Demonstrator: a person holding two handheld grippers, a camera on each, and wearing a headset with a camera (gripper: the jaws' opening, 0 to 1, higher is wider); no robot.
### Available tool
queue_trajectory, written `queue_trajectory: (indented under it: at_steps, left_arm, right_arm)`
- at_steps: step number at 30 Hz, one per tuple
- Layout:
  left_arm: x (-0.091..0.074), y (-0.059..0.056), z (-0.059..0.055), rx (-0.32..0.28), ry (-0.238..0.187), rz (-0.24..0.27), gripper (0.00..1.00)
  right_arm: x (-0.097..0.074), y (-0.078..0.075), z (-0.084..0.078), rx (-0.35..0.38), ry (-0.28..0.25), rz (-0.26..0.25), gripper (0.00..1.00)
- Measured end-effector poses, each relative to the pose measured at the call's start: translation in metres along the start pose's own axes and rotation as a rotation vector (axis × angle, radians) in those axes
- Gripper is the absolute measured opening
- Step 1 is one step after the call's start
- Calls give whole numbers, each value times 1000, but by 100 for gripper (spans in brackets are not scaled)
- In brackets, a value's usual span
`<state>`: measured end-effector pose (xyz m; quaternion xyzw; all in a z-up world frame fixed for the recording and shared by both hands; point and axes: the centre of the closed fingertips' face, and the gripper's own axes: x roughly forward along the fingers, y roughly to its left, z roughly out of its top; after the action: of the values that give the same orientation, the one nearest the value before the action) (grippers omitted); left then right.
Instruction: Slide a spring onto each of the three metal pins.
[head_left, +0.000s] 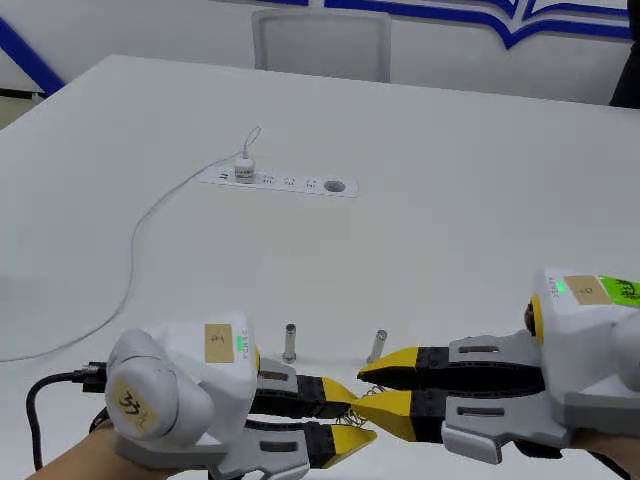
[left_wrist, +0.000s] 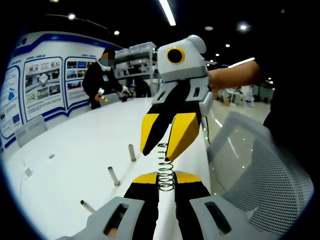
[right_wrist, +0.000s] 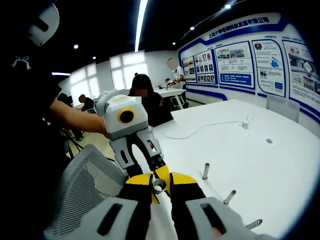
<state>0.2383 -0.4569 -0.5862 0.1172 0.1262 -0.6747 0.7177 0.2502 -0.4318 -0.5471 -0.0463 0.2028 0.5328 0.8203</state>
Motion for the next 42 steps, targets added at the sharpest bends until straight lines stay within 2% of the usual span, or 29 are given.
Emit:
queue_trajectory:
  at_steps: [5, 10, 12, 15, 20, 23, 25, 27, 32, 35, 37, 40, 42]
  left_arm:
    - [-2, 2, 4, -15, -23, 9, 10]
    - [-2, 4, 5, -13, -27, 17, 10]
    - [-2, 5, 5, -21, -29, 19, 10]
    - [-1, 6, 6, -60, -27, 19, 10]
    - [-4, 16, 5, -97, -44, 62, 13]
    - [-8, 28, -8, -88, 16, 124, 19]
    - [-9, 30, -10, -96, 19, 131, 31]
    - [-11, 33, -12, -98, 24, 151, 36]
    - [-17, 41, -14, -119, 16, 187, 41]
    - [-22, 49, -12, -144, 5, 224, 51]
    - [-24, 53, -9, -145, -13, 243, 58]
    - [-26, 56, -8, -158, -22, 255, 60]
    - [-28, 59, -11, -162, -19, 264, 61]
  right_arm:
    - [0, 0, -4, 10, 16, -1, 14]
    - [0, 0, -3, 28, -2, 1, 12]
    - [1, 0, -1, 8, -8, -3, 12]
    - [2, 1, 1, -17, -8, -6, 11]
    - [3, -5, 4, -31, -8, -23, 11]
    - [1, -13, 8, -59, -3, -54, 11]
    - [0, -17, 10, -56, -7, -64, 11]
    - [-1, -22, 11, -56, -10, -78, 11]
    - [-5, -38, 11, -76, 2, -136, 11]
    - [-9, -51, 14, -76, -8, -183, 11]
    - [-13, -63, 14, -89, 10, -229, 11]
    - [-17, -75, 15, -85, 10, -253, 11]
    - [-19, -84, 15, -98, 30, -282, 11]
